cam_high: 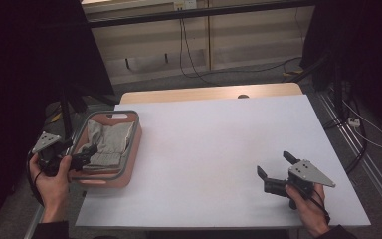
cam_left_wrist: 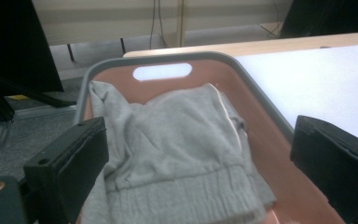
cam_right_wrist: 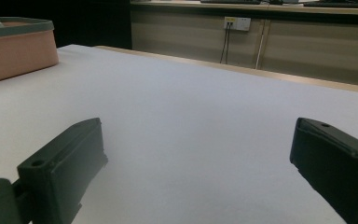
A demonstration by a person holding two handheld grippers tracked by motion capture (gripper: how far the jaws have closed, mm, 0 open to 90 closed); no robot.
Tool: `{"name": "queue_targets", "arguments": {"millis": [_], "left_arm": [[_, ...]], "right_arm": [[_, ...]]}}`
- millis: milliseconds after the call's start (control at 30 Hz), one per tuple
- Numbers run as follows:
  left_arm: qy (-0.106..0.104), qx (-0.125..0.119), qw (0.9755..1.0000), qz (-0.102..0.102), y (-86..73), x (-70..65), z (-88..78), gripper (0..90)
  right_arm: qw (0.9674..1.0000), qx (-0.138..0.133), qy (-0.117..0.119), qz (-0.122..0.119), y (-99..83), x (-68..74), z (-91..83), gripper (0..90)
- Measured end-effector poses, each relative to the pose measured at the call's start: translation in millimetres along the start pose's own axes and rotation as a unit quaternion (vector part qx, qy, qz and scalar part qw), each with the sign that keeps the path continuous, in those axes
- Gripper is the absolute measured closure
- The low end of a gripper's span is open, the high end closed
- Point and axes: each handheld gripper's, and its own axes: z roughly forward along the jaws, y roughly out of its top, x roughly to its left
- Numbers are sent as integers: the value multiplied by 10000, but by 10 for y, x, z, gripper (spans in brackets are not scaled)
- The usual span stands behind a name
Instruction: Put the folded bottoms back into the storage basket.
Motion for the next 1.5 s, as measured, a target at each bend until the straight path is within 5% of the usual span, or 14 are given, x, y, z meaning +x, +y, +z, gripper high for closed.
{"name": "queue_targets", "arguments": {"millis": [267,733,1167,1333,1500], "left_arm": [[-107,-179,9997,105,-28,-166,-139,46],[-305,-181,9993,145,-74,-424,-151,45],[-557,-199,9975,381,-47,-720,-5,46],[-801,-141,9954,512,-20,-854,77,46],[-926,-194,9944,469,-2,-981,138,46]], "right_arm": [[10000,5,11,20,1,1,3,29],[10000,5,36,13,3,4,13,29],[10000,1,54,0,4,6,21,29],[10000,-3,62,-1,4,5,25,29],[10000,-2,67,-2,6,8,17,29]]}}
